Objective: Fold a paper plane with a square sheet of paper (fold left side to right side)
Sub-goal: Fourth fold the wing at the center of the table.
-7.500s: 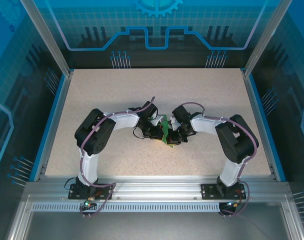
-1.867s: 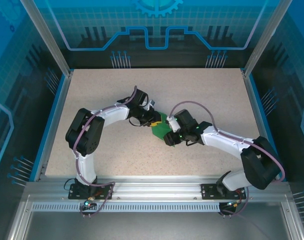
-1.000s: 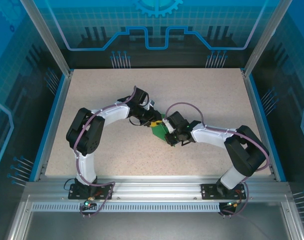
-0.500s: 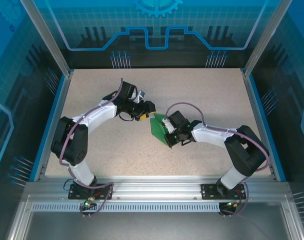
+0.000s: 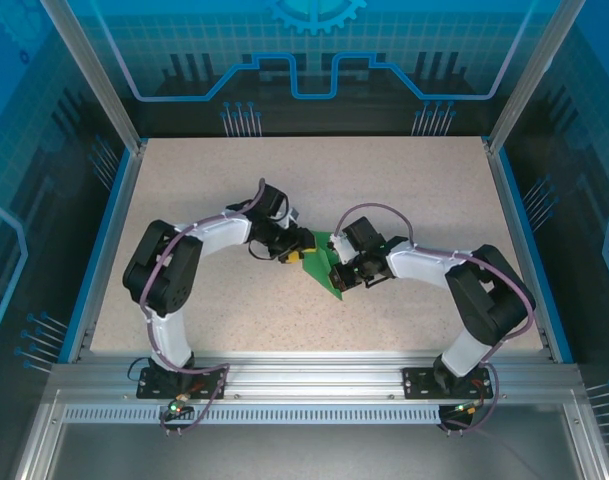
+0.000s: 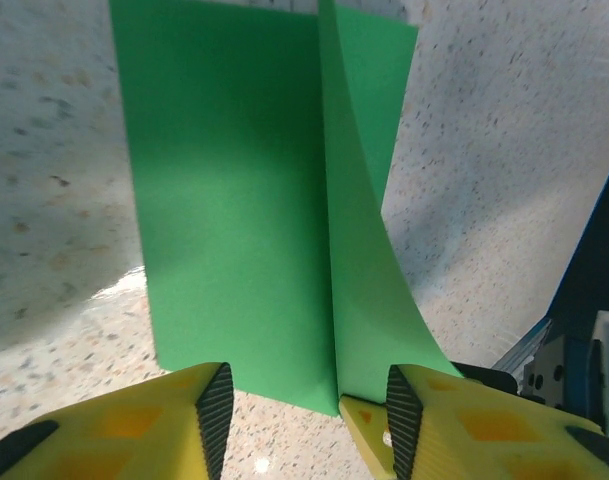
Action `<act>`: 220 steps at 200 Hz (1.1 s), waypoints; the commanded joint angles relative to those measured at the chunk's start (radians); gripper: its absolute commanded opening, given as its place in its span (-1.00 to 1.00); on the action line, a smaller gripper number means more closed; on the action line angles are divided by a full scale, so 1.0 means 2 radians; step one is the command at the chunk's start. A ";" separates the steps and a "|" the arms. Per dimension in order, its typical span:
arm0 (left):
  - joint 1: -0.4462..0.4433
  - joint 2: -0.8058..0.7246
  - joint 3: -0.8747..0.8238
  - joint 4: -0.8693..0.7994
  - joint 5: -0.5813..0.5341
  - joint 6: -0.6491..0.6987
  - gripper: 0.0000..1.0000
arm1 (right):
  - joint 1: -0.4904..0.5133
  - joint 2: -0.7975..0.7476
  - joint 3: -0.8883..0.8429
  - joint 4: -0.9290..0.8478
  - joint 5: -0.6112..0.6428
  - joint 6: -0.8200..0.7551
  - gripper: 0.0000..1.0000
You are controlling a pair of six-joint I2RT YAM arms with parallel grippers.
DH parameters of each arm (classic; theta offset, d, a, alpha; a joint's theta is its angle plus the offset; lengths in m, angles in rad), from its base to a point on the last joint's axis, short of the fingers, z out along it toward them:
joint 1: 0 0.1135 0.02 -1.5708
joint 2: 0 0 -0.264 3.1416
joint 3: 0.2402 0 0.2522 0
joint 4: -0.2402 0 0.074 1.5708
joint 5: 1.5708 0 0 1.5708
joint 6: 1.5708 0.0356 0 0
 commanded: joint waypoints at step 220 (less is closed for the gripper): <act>-0.029 0.091 0.058 -0.033 -0.020 -0.025 0.00 | -0.054 -0.010 -0.002 0.051 -0.103 0.040 -0.32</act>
